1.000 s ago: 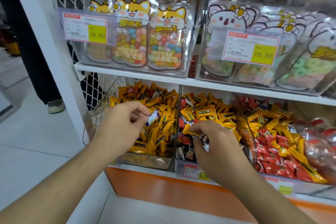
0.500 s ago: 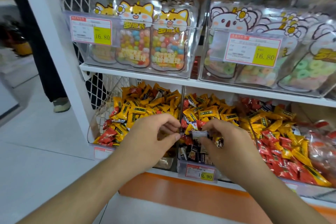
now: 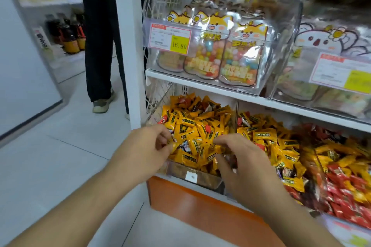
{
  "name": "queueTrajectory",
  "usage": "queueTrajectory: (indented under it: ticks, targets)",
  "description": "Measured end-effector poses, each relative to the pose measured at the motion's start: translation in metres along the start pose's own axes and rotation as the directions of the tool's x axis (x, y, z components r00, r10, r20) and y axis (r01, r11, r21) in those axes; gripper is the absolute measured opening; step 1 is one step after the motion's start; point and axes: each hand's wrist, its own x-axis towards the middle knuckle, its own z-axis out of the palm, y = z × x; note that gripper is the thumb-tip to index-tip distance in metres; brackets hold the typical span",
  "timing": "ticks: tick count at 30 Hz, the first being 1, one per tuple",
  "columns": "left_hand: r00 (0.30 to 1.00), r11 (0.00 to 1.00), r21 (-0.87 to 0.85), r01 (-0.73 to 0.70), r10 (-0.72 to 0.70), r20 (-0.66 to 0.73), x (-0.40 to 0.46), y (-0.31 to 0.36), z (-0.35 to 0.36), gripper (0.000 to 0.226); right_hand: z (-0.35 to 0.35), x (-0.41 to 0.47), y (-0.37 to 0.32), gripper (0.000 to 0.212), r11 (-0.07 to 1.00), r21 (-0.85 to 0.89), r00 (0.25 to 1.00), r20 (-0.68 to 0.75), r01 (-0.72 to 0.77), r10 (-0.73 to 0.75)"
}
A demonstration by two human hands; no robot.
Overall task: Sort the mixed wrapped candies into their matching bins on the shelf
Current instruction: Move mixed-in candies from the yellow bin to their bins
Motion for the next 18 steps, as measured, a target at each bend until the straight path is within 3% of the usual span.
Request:
queueTrajectory:
  ticks: [7,13,18]
  targets:
    - [0.987,0.982,0.096,0.163,-0.163,-0.011,-0.007,-0.053,-0.039,0.018,0.047,0.041,-0.045,0.043,0.989,0.117,0.975,0.190,0.094,-0.115]
    - [0.977,0.983,0.112,0.145,-0.160,0.141,0.001,-0.073,-0.039,0.038,0.087,0.087,-0.068,0.047,0.994,0.080,0.948,0.303,0.074,-0.095]
    - [0.977,0.984,0.109,0.140,-0.156,0.146,0.012,-0.074,-0.036,0.026,0.109,0.107,-0.064,0.049,0.998,-0.003,0.916,0.397,0.059,-0.053]
